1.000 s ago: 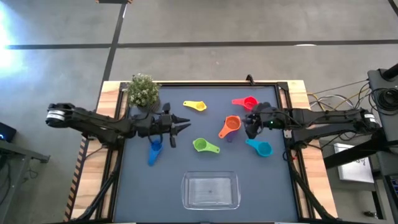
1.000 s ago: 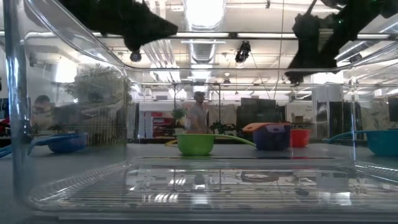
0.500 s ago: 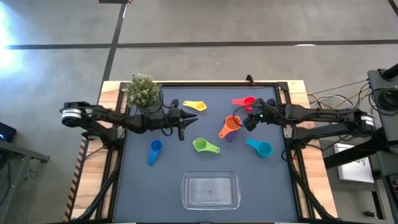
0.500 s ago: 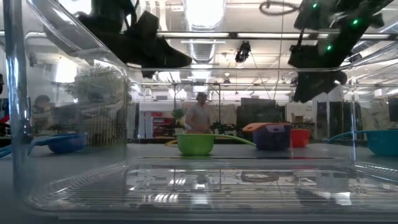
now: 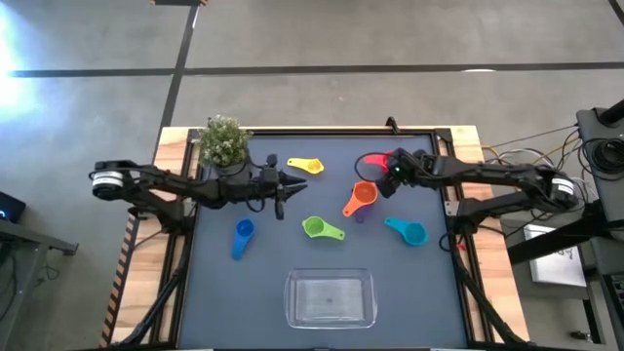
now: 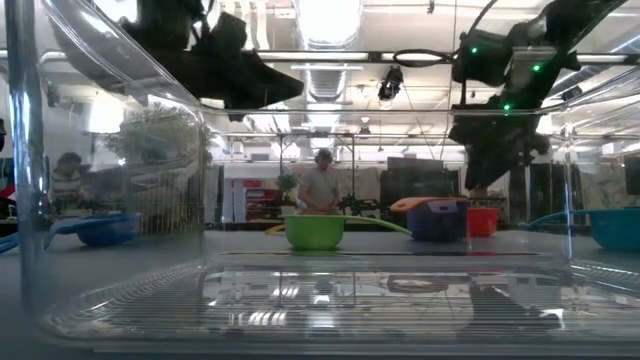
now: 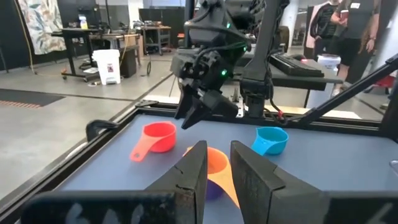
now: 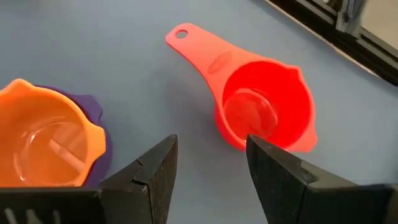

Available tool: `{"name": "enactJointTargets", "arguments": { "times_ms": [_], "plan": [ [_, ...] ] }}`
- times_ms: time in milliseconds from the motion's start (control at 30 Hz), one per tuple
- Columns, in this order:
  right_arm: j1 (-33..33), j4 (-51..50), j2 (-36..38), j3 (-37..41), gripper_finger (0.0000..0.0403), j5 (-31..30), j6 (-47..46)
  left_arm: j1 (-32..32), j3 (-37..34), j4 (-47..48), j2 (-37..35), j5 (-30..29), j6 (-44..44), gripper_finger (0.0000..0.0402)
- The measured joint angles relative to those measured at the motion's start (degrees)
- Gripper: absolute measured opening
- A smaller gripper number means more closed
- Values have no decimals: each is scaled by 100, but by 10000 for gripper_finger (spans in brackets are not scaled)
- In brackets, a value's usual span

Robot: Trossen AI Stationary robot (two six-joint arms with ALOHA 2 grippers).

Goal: Nest measuring cups in basket
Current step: Stack the red measuring cup on the orange measuring cup

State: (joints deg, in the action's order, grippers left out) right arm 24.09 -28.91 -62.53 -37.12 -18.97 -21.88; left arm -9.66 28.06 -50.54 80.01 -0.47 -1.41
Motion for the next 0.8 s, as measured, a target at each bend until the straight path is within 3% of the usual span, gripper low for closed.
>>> {"name": "enactJointTargets", "arguments": {
  "times_ms": [200,400,800],
  "plan": [
    [380,135,-212,0,180,45,315,-91,-443,5,-598,-23,-61,54],
    [854,506,-450,2,180,473,644,-111,-687,-1,-969,-52,-62,54],
    [1307,598,-846,2,180,993,1155,-108,-698,0,-840,-55,-63,54]
  ]
}}
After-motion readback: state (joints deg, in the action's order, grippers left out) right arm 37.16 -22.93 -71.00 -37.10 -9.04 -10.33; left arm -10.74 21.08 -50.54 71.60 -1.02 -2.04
